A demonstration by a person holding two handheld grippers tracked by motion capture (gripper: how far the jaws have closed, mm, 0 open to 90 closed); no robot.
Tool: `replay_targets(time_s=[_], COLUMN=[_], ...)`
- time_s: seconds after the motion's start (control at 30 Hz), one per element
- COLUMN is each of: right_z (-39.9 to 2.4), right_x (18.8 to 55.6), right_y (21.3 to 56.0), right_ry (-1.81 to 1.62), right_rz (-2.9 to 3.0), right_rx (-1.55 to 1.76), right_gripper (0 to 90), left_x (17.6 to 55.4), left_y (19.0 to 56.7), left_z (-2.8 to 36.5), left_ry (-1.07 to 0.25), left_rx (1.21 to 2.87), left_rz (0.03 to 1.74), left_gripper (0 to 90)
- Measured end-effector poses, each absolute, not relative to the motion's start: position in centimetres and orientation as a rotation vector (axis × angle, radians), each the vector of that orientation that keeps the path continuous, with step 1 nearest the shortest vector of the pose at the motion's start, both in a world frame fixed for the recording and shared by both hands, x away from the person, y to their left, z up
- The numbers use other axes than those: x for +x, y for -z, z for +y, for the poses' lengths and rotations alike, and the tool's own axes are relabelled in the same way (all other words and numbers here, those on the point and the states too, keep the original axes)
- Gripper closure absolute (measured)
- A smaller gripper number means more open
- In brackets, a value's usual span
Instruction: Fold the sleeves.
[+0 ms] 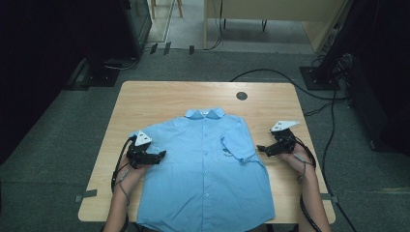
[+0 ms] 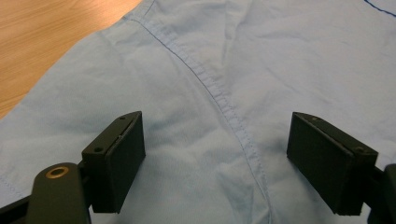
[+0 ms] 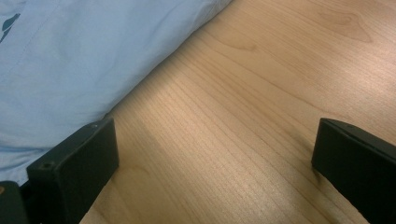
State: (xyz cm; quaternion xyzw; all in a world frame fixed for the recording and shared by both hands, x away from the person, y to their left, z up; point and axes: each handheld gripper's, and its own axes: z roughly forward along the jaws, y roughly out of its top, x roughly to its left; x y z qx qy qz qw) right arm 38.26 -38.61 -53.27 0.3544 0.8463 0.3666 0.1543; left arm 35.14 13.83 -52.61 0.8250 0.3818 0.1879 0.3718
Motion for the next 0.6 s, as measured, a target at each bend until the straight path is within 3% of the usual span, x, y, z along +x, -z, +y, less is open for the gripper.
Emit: replay_targets(time_s=[0.6], right_z=[-38.5], right_x=[38.3], right_y=[53.3], right_ry=[-1.047], right_rz=[2.416], right_rx=[1.028], right_gripper=[0.0], left_x=[35.2], left_y=[52.1], left_z=[14.8], left_ry=[-0.464], left_rx=[2.077], left_rz=[1.013], left_gripper=[19.2])
